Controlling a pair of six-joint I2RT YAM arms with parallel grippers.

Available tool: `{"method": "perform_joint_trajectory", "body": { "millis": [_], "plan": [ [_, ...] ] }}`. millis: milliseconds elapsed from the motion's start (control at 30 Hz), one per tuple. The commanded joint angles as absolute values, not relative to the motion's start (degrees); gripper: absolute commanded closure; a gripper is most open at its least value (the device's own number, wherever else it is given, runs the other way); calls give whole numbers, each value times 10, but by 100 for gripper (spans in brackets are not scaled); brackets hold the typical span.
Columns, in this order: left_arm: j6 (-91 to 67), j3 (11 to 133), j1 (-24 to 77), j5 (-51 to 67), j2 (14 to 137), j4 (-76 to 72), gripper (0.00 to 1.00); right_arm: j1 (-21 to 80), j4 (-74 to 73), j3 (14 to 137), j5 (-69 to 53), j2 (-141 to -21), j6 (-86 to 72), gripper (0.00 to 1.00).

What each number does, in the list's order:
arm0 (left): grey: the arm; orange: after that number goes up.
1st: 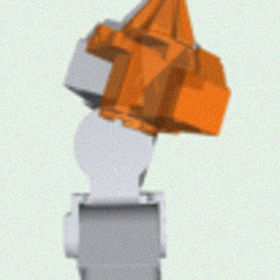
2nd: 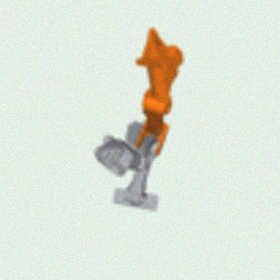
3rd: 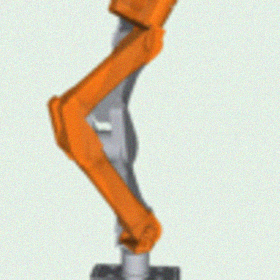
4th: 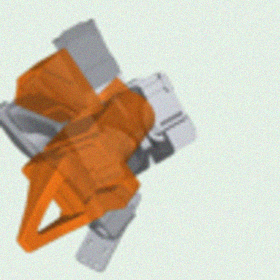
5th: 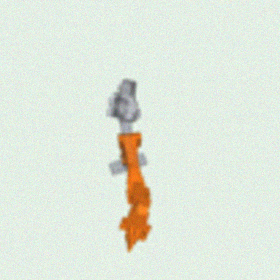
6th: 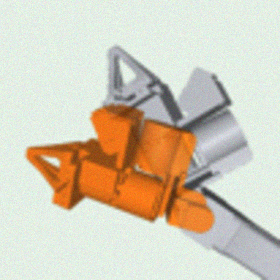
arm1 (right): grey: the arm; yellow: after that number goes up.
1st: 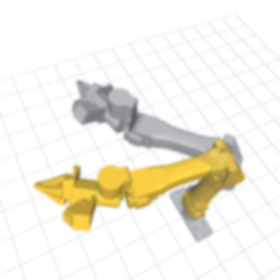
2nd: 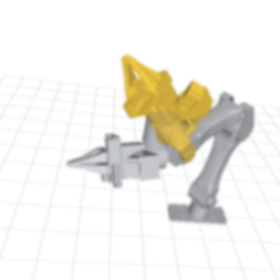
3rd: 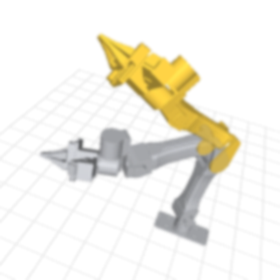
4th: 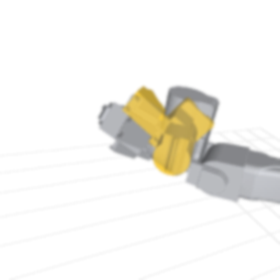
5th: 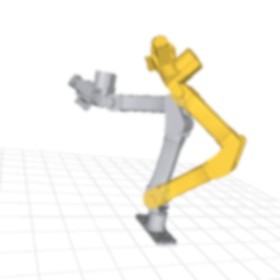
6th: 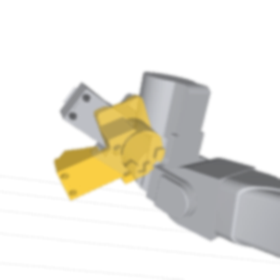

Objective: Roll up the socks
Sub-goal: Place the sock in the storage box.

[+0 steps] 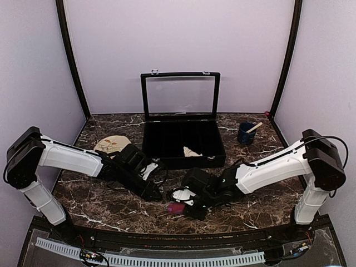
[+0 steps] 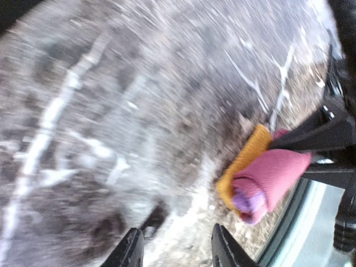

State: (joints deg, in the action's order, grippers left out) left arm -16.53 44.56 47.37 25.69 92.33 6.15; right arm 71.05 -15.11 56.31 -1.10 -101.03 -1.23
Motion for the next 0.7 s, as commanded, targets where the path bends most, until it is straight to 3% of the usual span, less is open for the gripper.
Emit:
{"method": "perform_joint_trajectory", "body": {
  "millis": [0,367,667],
  "plan": [
    [-207,437,470,161,869,66,55,702,-184,550,9,-979,-32,100],
    [-270,434,469,-63,712,96,51,666,-200,566,61,-918,-73,100],
    [-259,453,462,-132,677,118,50,583,-295,760,122,-950,-70,100]
  ]
}}
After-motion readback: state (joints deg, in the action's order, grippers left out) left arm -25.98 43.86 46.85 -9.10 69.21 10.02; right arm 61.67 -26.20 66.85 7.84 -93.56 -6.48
